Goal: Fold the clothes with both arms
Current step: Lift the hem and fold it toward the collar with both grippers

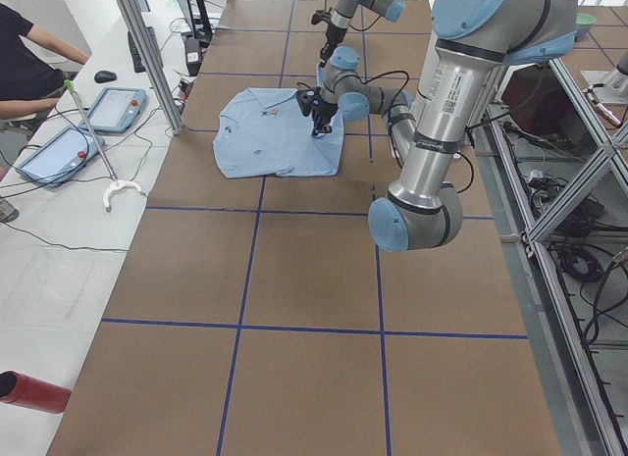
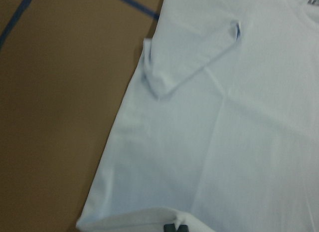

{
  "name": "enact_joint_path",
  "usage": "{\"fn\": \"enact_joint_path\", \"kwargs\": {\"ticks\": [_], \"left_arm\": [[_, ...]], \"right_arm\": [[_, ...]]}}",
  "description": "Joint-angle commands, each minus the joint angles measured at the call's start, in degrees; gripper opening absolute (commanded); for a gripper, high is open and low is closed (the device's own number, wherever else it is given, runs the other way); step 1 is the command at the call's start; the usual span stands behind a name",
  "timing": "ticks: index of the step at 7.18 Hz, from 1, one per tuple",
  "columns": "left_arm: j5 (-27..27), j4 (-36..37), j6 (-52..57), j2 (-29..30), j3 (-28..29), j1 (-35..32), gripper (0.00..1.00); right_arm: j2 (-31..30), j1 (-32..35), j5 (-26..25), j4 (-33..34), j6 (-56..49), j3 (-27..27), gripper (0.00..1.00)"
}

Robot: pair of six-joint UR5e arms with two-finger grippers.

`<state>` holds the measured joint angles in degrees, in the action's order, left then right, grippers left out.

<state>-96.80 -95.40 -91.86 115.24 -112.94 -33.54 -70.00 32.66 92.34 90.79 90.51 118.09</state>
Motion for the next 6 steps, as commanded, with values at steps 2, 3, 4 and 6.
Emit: {"fn": "enact_joint_path", "kwargs": {"ticks": [2,3,4,6], "left_arm": [[0.4,-11.4,4.6,7.1,19.9,-10.2,0.00],[0.6,-13.1,6.3,8.7,23.1,-12.0,0.00],[0.7,-14.1,6.4,10.9,26.7,-12.9,0.00],[2.8,-21.6,6.4,13.9,34.8,-13.6,0.00]], "right_arm": [[17.8,12.7,2.8,-7.9,-12.9,-31.5,0.00],[20.8,13.5,2.8,-13.4,-13.1,-39.5,0.00],[23.1,13.9,2.8,-14.7,-14.1,-43.7,0.00],[26.1,14.6,2.7,-14.9,-17.1,-48.8,0.00]]}}
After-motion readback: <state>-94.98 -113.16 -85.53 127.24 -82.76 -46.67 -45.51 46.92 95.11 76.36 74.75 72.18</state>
